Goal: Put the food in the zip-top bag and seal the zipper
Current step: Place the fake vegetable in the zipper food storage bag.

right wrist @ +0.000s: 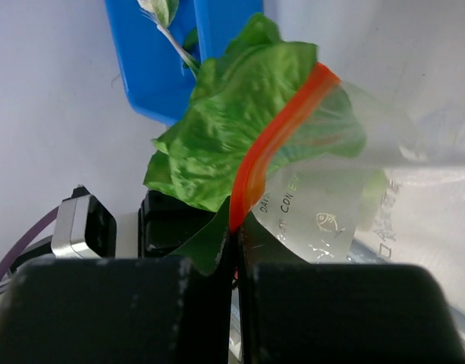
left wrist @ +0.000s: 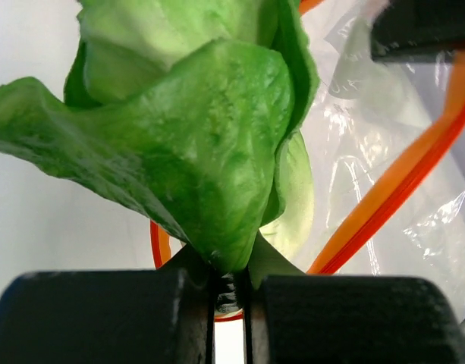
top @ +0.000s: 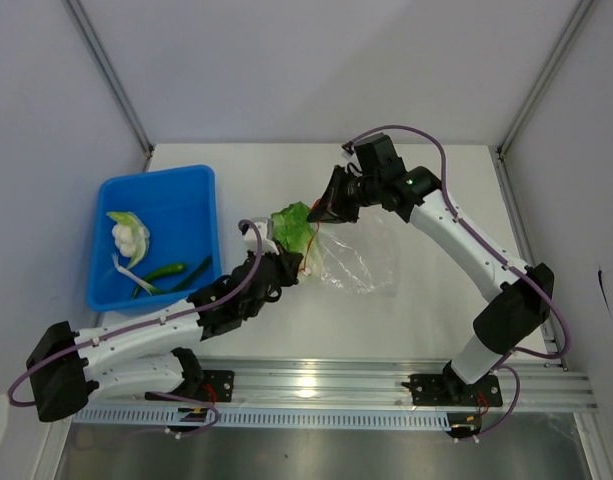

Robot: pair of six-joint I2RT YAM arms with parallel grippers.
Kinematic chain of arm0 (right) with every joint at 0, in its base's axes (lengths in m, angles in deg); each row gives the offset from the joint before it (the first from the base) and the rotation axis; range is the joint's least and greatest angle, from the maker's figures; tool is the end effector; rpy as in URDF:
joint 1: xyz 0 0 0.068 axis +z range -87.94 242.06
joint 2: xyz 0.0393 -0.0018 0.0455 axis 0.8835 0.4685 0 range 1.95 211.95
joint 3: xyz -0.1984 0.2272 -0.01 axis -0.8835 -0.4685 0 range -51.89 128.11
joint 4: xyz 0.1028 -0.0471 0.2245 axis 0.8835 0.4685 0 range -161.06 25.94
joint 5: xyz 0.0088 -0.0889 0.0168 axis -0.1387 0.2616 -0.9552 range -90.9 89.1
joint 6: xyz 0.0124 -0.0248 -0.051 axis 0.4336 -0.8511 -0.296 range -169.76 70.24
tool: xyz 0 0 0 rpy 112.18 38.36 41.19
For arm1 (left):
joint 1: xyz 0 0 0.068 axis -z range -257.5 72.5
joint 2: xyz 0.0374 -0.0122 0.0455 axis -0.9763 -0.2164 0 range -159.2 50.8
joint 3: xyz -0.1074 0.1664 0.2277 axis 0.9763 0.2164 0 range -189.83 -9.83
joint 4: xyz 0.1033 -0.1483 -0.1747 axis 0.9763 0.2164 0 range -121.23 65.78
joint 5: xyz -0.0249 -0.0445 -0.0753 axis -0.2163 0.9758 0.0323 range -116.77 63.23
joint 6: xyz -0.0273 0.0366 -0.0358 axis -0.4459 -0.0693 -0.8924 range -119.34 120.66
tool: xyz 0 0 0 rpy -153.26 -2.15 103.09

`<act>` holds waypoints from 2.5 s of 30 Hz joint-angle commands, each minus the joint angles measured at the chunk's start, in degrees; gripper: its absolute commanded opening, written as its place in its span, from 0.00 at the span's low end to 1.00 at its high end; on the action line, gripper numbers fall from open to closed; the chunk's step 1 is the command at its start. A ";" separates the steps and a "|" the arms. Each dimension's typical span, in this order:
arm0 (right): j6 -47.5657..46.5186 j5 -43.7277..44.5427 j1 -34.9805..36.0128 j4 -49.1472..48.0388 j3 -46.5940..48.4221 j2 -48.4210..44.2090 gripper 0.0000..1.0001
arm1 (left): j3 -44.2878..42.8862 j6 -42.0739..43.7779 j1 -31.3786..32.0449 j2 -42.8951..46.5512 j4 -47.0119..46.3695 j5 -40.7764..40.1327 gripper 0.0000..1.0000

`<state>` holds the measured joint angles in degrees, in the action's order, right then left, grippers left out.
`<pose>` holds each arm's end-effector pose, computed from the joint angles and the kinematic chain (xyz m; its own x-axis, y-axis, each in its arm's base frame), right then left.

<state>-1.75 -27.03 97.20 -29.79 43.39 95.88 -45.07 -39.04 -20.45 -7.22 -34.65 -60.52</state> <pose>0.2825 0.2211 0.4007 -0.9404 0.1542 -0.3030 -0.1404 0.6357 0.7591 0.1313 -0.1604 0.2914 -0.4022 -0.3560 -0.8435 0.2022 0.8640 -0.4610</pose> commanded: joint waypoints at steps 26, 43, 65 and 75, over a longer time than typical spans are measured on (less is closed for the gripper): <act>-4.68 3.46 2.04 -9.90 -14.25 -10.44 0.00 | -16.26 -14.53 -2.04 -2.01 15.55 13.19 0.23; -5.12 -0.94 -1.03 -10.95 -16.18 -13.33 0.00 | -14.77 -4.86 -3.00 0.97 12.56 15.74 0.84; -7.40 -7.53 -5.87 -10.16 -17.06 -16.94 0.00 | -1.41 -5.12 -5.81 12.59 20.21 9.84 0.45; -5.29 -11.31 -6.66 -12.71 -16.71 -17.64 0.00 | -0.87 -11.44 -14.43 4.50 13.62 32.26 0.39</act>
<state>-7.98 -35.31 90.80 -38.81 26.00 80.76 -44.09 -47.41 -33.91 -0.95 -16.44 -36.28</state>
